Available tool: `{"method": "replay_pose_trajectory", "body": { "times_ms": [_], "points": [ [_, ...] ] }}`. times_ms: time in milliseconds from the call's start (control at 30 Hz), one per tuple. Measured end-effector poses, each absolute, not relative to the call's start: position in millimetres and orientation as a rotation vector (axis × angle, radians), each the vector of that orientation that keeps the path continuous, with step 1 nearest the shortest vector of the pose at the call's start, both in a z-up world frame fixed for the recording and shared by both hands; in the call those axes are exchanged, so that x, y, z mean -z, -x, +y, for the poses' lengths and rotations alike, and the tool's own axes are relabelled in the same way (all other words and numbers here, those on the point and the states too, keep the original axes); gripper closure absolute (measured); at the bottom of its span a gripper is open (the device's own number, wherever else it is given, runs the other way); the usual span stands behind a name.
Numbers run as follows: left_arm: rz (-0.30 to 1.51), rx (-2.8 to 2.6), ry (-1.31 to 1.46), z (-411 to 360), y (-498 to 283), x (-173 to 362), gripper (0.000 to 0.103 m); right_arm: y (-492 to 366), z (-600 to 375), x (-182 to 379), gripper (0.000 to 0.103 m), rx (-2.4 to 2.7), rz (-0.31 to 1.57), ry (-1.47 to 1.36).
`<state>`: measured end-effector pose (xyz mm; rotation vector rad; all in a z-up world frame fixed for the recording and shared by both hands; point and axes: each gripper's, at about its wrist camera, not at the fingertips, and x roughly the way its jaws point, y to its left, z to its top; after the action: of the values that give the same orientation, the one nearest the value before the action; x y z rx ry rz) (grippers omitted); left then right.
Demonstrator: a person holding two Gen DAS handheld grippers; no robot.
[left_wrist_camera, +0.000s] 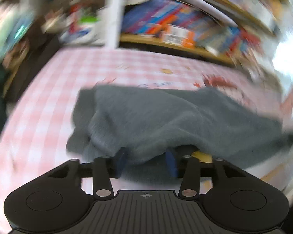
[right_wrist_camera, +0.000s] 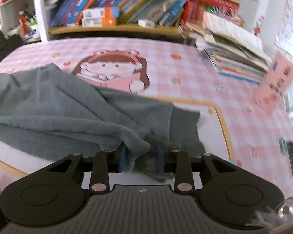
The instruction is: Fold clothes
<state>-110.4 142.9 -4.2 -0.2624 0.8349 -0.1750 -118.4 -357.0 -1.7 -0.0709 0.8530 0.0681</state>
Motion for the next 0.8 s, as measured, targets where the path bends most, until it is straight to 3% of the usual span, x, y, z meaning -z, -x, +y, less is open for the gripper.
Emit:
{"method": "replay_pose_trajectory", "body": {
  "times_ms": [267, 667, 733, 800],
  "points": [
    [0.825, 0.063, 0.981, 206, 115, 34, 0.053, 127, -381, 5, 0.053, -0.006, 0.977, -0.429],
    [0.797, -0.070, 1.001, 214, 94, 44, 0.057, 148, -424, 20, 0.051, 0.151, 0.917, -1.133],
    [0.813, -0.091, 1.008, 216, 90, 48, 0.066, 149, -428, 23, 0.051, 0.178, 0.907, -1.203],
    [0.817, -0.101, 0.998, 216, 89, 49, 0.088, 148, -429, 28, 0.050, 0.210, 0.919, -1.235]
  ]
}}
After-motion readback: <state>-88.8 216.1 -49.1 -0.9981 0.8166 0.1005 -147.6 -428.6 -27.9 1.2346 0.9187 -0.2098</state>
